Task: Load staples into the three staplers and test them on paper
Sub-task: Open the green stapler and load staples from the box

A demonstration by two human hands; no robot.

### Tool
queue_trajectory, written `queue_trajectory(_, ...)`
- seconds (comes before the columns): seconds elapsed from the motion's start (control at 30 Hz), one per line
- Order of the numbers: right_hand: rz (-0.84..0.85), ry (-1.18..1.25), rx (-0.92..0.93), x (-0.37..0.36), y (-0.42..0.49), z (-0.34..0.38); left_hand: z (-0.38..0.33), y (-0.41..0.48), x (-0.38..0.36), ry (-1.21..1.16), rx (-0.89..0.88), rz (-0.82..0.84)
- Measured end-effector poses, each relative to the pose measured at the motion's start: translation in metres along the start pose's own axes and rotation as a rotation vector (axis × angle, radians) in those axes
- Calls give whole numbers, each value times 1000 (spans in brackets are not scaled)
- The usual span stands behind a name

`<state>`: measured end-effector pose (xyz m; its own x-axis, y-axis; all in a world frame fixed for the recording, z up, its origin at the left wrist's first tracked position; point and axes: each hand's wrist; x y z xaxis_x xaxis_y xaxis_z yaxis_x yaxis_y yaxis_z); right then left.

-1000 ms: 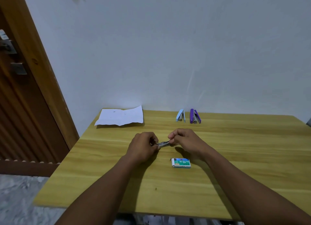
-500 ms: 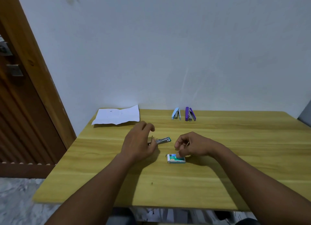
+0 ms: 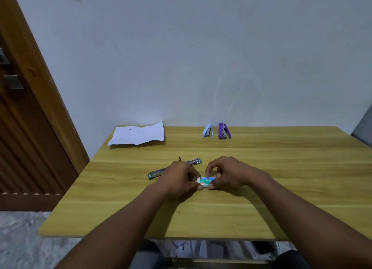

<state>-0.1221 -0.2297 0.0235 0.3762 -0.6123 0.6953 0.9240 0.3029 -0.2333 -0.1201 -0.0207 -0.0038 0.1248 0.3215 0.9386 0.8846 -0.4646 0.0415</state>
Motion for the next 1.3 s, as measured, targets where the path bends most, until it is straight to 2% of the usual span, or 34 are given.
queue_trajectory(0.3, 30, -19, -1, 7, 1, -6, 17, 2, 10, -157, 61, 72)
queue_trajectory(0.53, 45, -50, -27, 7, 1, -2, 20, 2, 13, -158, 67, 96)
queue_trajectory(0.7, -62, 3, 156, -1, 0, 10, 26, 2, 15, -263, 85, 114)
queue_trajectory(0.8, -69, -56, 245, -14, 4, 17, 28, 2, 15, -294, 99, 106)
queue_trajectory(1.07, -101, -82, 275, -26, 10, 14, 28, 2, 14, -343, 145, 131)
queue_trajectory(1.3, -39, -102, 270, -23, 14, 17, 30, 4, 15, -373, 166, 149)
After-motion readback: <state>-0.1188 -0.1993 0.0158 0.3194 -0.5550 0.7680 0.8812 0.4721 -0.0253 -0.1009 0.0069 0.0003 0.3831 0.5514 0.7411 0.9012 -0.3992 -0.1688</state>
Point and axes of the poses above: each hand's wrist, its own y-axis towards the middle knuckle, its own x-axis out of the back of the hand, z = x × y, and after that the axes turned 13 degrees about y, right-handed
